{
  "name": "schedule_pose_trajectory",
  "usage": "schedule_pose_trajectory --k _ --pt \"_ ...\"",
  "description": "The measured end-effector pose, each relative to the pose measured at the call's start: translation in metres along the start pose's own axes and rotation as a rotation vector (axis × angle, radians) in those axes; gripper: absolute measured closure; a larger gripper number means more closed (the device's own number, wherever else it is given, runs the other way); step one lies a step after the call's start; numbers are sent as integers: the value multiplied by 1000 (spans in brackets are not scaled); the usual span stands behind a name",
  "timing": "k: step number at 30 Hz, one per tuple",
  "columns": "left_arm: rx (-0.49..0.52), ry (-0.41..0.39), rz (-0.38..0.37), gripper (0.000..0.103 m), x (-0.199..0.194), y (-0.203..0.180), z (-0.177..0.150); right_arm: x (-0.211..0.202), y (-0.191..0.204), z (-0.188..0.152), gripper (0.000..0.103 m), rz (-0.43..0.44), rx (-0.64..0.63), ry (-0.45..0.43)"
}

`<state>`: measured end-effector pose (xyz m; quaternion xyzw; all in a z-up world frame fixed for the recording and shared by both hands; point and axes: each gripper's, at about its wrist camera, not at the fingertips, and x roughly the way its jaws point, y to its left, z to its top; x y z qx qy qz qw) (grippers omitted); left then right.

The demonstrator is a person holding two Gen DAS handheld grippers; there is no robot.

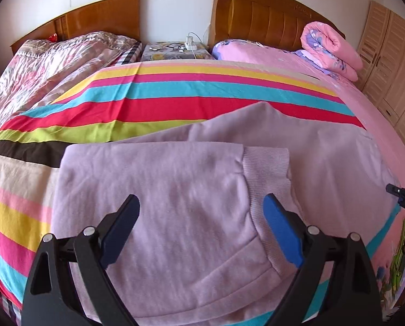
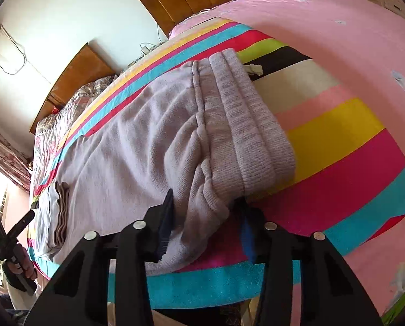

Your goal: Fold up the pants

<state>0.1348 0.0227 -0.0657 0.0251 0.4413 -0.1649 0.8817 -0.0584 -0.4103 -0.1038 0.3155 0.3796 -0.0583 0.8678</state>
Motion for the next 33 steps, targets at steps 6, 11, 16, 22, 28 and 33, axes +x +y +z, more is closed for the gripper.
schedule_pose_trajectory --k 6,11,16,22,28,33 --pt "140 43 16 8 40 -38 -26 -14 -13 -5 69 168 155 -162" --pt "50 -6 -68 15 21 -12 -22 -42 96 23 73 76 -173 -301" --pt "-236 -181 -30 15 -44 81 -31 -35 295 -6 73 98 -794 -352" --pt "-436 -228 48 14 -92 163 -80 51 414 -187 73 166 -1485 -127" --pt "-527 -196 -121 14 -102 187 -113 81 396 -258 73 122 -1667 -108" --pt "-502 -160 -417 13 -96 154 -93 65 399 -235 74 163 -1564 -198"
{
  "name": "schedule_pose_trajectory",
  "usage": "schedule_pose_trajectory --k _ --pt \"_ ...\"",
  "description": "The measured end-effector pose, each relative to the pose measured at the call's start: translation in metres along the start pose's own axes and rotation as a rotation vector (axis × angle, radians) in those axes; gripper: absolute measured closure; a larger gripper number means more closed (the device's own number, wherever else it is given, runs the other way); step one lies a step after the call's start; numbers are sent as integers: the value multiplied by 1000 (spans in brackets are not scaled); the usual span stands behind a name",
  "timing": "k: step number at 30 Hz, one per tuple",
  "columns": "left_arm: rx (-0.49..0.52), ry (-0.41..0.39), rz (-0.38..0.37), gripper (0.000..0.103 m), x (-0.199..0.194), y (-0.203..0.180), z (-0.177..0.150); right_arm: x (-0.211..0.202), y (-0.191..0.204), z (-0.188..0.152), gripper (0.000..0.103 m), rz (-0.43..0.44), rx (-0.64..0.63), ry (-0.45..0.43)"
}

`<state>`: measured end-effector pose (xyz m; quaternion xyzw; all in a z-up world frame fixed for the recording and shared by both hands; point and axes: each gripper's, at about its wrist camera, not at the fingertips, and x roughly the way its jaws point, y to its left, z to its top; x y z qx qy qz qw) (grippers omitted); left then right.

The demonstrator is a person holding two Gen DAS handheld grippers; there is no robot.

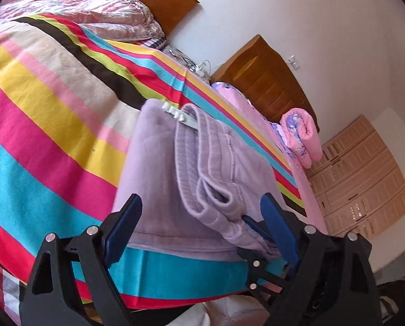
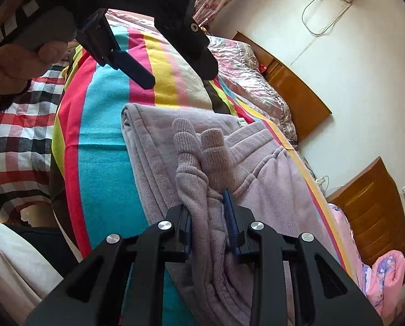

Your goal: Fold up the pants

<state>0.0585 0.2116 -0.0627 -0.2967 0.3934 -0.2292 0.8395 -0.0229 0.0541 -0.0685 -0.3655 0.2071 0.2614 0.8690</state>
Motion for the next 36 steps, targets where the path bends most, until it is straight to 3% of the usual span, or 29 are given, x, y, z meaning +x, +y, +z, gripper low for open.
schedule_pose_trajectory --k 4,6,8,10,13,14,15,16,18,20,24,25,26,27,28,33,36 --pt "-48 145 -156 6 36 -19 10 -18 -12 7 74 -44 39 -69" --pt "-52 203 -167 6 62 -27 19 -15 -12 8 73 -26 24 -68" --pt "-72 260 -139 7 93 -28 26 -11 -13 6 72 30 22 -30" --pt "-92 301 -19 11 118 -22 26 -17 -27 -2 67 90 69 -11" --pt "-75 283 -11 9 121 -22 20 -51 -75 -31 55 106 269 -32" --pt "-65 278 -18 9 120 -22 19 -65 -95 -48 46 111 362 -39" --pt "-55 272 -29 9 120 -21 17 -79 -112 -68 26 114 460 -40" --pt "-45 269 -37 8 120 -20 16 -89 -125 -89 18 129 542 -35" --pt "-32 269 -38 7 122 -21 15 -99 -137 -129 18 151 639 31" --pt "-28 274 -37 2 125 -23 15 -97 -124 -159 19 134 691 112" --pt "-18 271 18 3 124 -31 15 -79 -109 -185 25 90 775 147" --pt "-24 262 50 20 120 -30 15 -75 -109 -184 25 68 785 138" --pt "-20 259 67 57 115 -32 17 -70 -107 -186 25 42 791 133" --pt "-6 242 59 73 107 -38 20 -64 -108 -185 25 26 792 134" --pt "10 221 15 80 96 -47 26 -56 -107 -183 25 11 776 146" --pt "143 82 -90 82 34 -104 57 -37 -102 -173 26 -115 704 203" --pt "119 48 -61 82 13 -82 55 -40 -98 -177 27 -125 674 205"
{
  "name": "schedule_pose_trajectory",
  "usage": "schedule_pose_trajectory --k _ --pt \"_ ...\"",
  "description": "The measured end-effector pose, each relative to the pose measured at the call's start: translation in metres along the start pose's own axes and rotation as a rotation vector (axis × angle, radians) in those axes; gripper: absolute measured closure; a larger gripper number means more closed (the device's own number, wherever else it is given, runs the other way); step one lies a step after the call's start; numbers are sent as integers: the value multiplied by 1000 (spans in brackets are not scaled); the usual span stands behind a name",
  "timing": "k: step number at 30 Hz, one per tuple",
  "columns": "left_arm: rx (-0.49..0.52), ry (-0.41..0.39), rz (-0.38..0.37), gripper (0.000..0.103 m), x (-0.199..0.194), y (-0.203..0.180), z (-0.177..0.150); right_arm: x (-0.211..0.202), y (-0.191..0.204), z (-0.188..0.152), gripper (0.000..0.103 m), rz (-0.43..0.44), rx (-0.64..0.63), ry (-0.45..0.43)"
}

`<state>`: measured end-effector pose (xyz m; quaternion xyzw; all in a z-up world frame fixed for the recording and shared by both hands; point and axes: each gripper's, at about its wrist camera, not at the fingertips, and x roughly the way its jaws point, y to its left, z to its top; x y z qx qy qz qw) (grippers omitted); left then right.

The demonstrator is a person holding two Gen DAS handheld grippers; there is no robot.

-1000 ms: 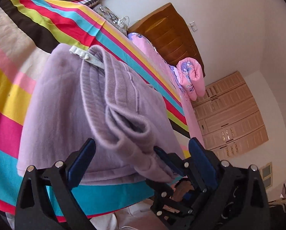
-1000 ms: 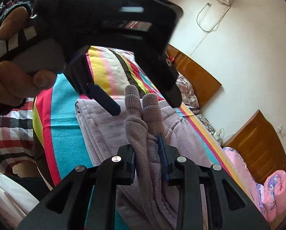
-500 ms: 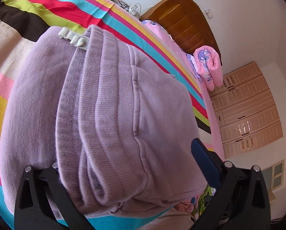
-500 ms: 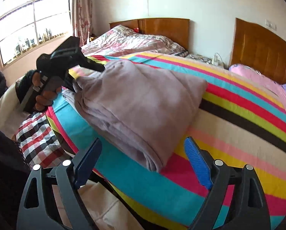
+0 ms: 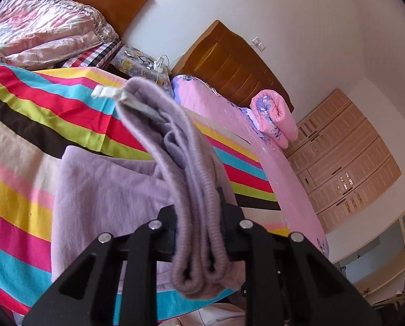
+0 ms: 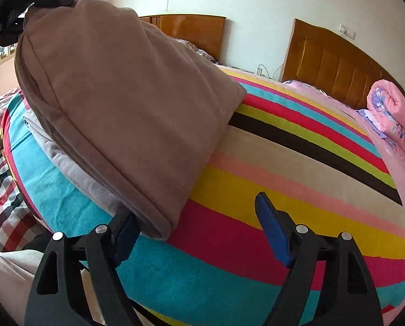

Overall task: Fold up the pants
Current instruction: 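Grasp the waistband bundle with the left tool and lift it, then fold the bundle over onto the stack and open the left tool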

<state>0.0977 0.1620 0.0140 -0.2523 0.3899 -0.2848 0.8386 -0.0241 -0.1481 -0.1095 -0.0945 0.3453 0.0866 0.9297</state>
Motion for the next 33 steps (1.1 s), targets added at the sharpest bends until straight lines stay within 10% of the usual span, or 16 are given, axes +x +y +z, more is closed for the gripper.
schedule_pose_trajectory --k 5,13,18,21,26,29,33 --pt "-220 64 93 77 34 117 -54 7 -6 -4 27 43 55 18" --pt "-220 -31 79 76 23 116 -63 9 -16 3 26 130 55 86" --pt "-30 -168 491 34 -26 57 -55 -27 -37 14 26 452 71 22" --pt "128 -204 421 27 -31 8 -34 -18 -42 43 26 477 101 -29" --pt "297 -36 310 23 58 -41 -19 31 -6 86 29 435 40 -21" --pt "238 128 404 39 103 -5 -41 50 29 70 29 430 -130 92" --pt "160 97 303 51 78 35 -58 43 19 59 28 494 -150 64"
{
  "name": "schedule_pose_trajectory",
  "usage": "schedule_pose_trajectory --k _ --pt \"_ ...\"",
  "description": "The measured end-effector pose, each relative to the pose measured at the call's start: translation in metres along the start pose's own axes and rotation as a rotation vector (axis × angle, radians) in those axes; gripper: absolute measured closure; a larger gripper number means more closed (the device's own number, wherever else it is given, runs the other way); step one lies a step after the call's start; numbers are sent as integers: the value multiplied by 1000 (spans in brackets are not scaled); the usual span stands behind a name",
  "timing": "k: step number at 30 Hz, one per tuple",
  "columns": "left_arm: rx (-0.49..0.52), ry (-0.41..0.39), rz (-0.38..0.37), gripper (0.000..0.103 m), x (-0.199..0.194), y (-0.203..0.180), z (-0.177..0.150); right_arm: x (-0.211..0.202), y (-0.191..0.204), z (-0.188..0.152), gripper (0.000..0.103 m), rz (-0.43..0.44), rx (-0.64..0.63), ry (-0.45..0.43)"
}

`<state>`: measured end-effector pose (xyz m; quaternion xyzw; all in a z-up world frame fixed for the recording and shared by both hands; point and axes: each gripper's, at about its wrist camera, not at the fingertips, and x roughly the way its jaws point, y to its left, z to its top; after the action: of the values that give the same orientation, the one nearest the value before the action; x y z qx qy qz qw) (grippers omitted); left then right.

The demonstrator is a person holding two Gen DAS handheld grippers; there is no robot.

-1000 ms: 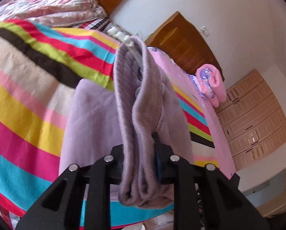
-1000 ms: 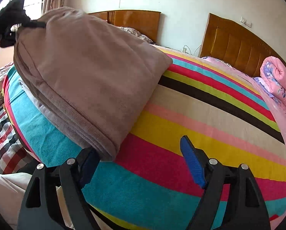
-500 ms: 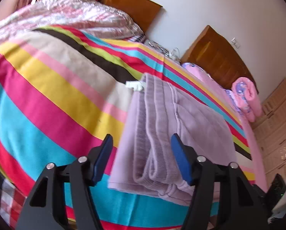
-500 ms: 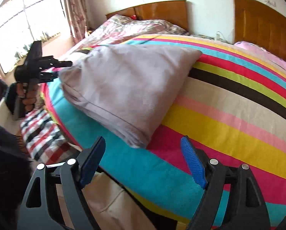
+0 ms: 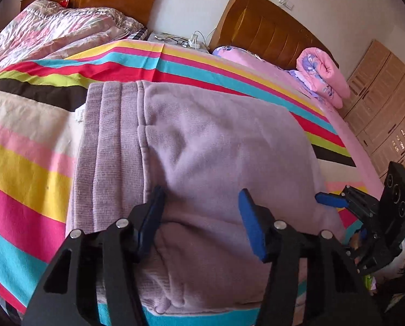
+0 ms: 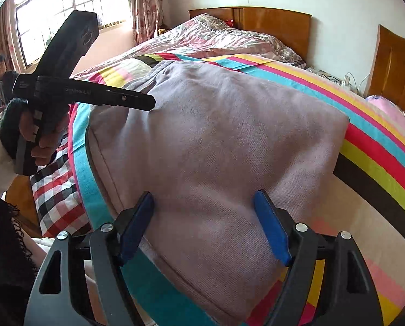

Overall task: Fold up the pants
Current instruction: 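Fold the bundle over onto the stack and open the left tool, then press and smooth the folded stack with both tools open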

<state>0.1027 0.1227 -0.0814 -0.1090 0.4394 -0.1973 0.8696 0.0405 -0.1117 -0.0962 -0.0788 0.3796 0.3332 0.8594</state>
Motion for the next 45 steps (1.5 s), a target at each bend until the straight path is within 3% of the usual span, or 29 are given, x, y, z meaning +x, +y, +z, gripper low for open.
schedule_pose_trajectory --k 1,2,4,6,8,12,14,16,18,20,22,25,27,30,35,39,41,45 --pt "-21 4 -1 62 0 6 2 -2 -3 2 29 19 -16 7" --pt "-40 8 -10 63 -2 9 5 -5 -6 6 29 34 -36 10" --pt "-70 0 -24 55 -11 6 15 -14 -18 18 29 14 -55 -20" --pt "-20 -57 1 29 -22 -11 30 -16 -43 35 29 3 -35 -63" --pt "12 -72 0 25 -16 -20 45 -7 -75 56 29 -2 14 -98" --pt "11 0 66 29 19 -12 45 45 -125 87 29 39 57 -22" --pt "28 -19 88 39 23 -6 35 64 -147 92 30 66 75 8" --pt "24 -27 79 40 22 -2 33 63 -163 98 33 105 141 -12" --pt "-2 -28 60 40 21 2 35 53 -163 108 32 66 144 -52" --pt "-10 -32 53 40 21 4 34 55 -166 115 30 82 165 -74" --pt "-14 -36 52 40 22 4 34 82 -169 116 30 34 165 31" --pt "-4 -37 61 40 21 1 33 95 -173 123 32 -18 156 51" --pt "10 -34 82 40 22 -2 33 86 -167 132 30 -114 196 17" --pt "9 -36 112 38 21 -8 34 77 -131 152 30 -96 124 -34" --pt "76 -98 222 26 -14 -35 13 107 -56 187 28 11 -73 35" --pt "107 -98 212 25 -34 -42 -26 145 -4 206 25 102 -196 109" --pt "149 -83 245 25 -32 -44 -41 169 14 210 25 81 -241 160" --pt "196 -57 273 22 -20 -43 -48 199 15 219 22 50 -167 209"
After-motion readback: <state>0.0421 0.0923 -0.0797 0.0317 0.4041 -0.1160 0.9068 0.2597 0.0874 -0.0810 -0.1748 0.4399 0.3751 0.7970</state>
